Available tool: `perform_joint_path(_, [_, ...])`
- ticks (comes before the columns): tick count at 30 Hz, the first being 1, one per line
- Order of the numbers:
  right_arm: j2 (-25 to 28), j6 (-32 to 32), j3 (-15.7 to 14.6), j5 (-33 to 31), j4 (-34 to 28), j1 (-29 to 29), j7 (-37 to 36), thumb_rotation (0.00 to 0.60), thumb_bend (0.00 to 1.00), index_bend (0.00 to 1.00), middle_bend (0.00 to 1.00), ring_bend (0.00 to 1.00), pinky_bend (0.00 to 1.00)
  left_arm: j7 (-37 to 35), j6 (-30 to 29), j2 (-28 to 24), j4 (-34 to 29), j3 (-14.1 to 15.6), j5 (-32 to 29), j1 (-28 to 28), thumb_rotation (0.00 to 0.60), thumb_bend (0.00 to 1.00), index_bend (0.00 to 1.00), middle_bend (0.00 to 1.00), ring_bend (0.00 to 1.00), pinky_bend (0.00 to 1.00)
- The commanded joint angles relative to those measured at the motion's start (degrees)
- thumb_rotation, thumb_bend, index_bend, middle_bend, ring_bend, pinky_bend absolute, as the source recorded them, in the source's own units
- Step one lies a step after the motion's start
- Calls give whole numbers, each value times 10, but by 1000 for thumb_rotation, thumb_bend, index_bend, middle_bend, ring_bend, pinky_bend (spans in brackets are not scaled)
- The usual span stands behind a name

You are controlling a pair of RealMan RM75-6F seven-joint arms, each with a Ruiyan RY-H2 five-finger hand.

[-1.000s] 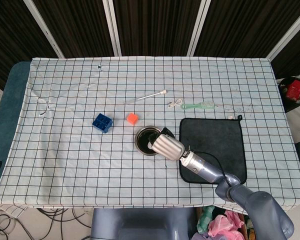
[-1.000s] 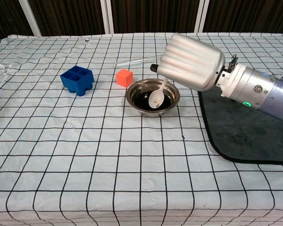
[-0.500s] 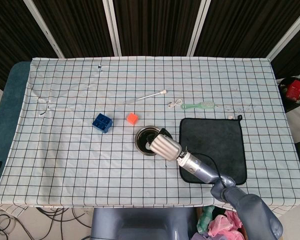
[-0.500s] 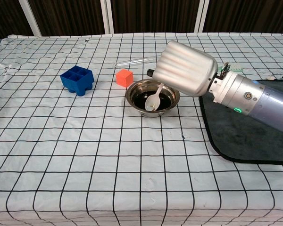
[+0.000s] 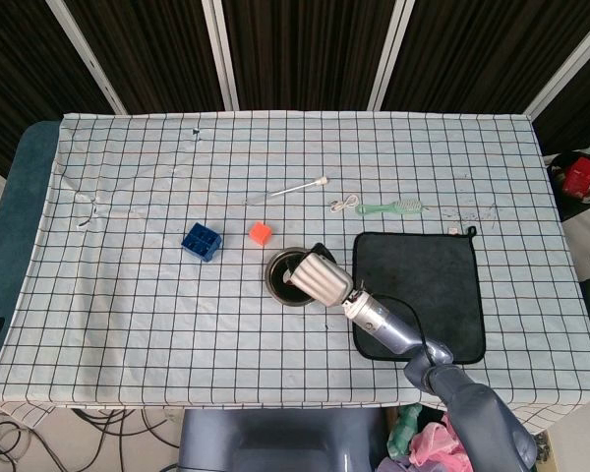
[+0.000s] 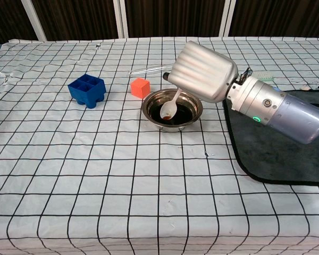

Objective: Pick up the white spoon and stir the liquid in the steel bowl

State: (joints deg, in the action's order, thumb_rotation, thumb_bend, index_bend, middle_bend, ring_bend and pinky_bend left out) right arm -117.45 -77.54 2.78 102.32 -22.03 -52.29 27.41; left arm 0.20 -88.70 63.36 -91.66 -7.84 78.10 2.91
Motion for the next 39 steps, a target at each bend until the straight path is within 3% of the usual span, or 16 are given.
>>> perform_joint_path(1, [-8,8,4,-9,14,-6,-6,600,370,661,901,1000,1000,1,0,0,0,0,-1,0,600,220,96,15,0,20])
perform_joint_path(19, [3,1,-7,-26,50,-2,-21,600,369,663,901,1000,1000,9,1,2,-2,-2,-6,0,600,220,96,15,0,20])
perform_joint_path(39, [58,-46,-36,-19,-35,37,-5,600,370,676,902,1000,1000,16,-7,3,-5,-2,-3,-3,600,220,97,15,0,20])
